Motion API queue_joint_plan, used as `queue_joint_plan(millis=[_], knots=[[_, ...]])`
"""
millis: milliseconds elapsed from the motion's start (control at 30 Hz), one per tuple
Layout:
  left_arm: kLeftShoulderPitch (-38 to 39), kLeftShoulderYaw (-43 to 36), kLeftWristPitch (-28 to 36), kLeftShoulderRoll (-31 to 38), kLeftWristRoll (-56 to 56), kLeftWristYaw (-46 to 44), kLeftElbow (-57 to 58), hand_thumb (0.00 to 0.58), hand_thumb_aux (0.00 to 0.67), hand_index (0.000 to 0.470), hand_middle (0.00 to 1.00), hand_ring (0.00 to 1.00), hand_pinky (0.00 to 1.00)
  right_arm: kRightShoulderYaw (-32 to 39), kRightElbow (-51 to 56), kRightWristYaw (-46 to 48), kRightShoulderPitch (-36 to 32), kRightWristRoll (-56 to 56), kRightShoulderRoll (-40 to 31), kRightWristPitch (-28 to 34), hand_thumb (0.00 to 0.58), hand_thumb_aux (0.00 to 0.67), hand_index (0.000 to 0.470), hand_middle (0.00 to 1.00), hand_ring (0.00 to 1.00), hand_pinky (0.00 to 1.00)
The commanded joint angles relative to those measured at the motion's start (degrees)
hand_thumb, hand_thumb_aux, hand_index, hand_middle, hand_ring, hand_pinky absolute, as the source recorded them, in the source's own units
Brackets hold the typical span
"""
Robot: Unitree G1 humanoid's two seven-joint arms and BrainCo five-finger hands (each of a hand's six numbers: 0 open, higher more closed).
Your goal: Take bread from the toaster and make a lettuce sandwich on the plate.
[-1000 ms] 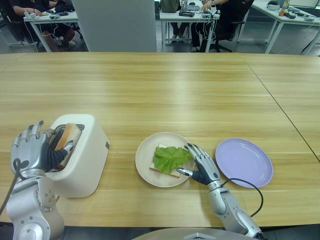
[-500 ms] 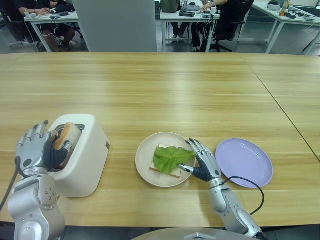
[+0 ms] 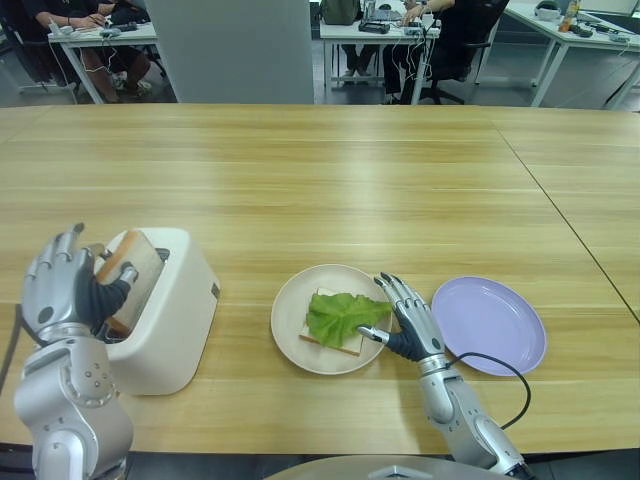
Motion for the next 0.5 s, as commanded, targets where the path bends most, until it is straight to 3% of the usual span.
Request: queue_joint_plan(millis=[33,500], knots=[[-2.7,1.6,0.1,-0.6,-3.6,1.4,-0.8,0.580,0.670,0.460,1.00,1.00,1.00,-0.4,0.2,0.0,0.0,-0.1,0.2,0.2,0.000,0.000,0.000,0.00,0.00,0.00],[-14.1,7.4,-1.8,-1.0,-17.0,9.2,3.4,0.580,0.670,0.460,1.00,1.00,1.00,-0.6,0.5,-0.4,-0.2,0.2,0.5,0.1,0.000,0.000,0.000,0.00,0.00,0.00]])
